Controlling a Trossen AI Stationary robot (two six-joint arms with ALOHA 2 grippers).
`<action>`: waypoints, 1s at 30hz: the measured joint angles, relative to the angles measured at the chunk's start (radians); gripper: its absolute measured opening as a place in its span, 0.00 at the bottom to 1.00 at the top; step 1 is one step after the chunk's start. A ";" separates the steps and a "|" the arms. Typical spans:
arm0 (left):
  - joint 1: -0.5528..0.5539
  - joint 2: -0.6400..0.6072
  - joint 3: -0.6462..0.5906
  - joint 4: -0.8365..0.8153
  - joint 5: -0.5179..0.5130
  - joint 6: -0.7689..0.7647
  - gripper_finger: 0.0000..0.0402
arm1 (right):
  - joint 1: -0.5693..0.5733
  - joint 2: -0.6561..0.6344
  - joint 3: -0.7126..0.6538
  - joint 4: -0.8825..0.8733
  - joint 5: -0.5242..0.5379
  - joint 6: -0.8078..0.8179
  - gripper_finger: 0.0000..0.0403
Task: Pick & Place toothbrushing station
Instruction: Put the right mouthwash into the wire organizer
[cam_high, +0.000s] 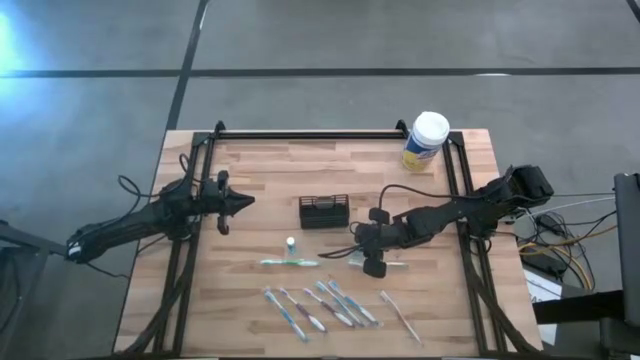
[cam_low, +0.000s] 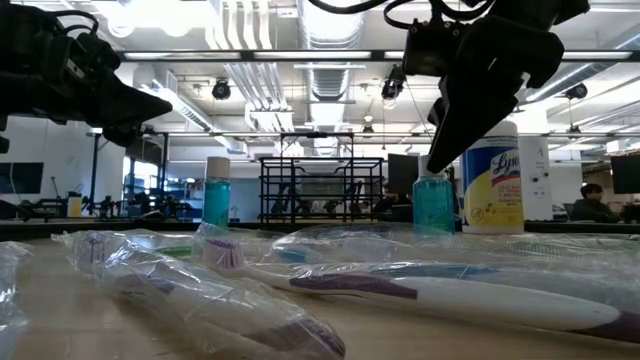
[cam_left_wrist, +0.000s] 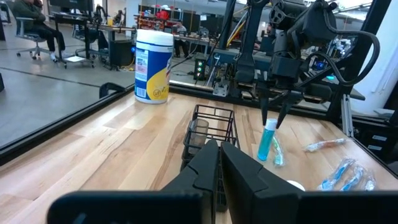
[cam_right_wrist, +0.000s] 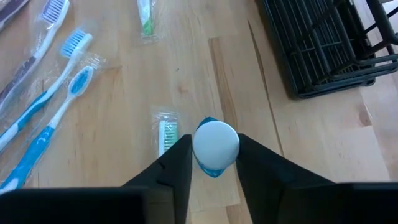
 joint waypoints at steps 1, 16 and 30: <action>0.000 0.000 0.000 0.000 0.000 0.000 0.06 | 0.000 0.000 0.000 0.001 0.000 -0.001 0.24; 0.000 0.000 0.000 0.000 0.000 0.000 0.06 | 0.000 -0.098 0.035 0.007 0.005 -0.081 0.22; 0.000 0.002 -0.004 0.002 0.000 0.003 0.06 | 0.000 -0.432 -0.080 0.090 0.008 -0.147 0.22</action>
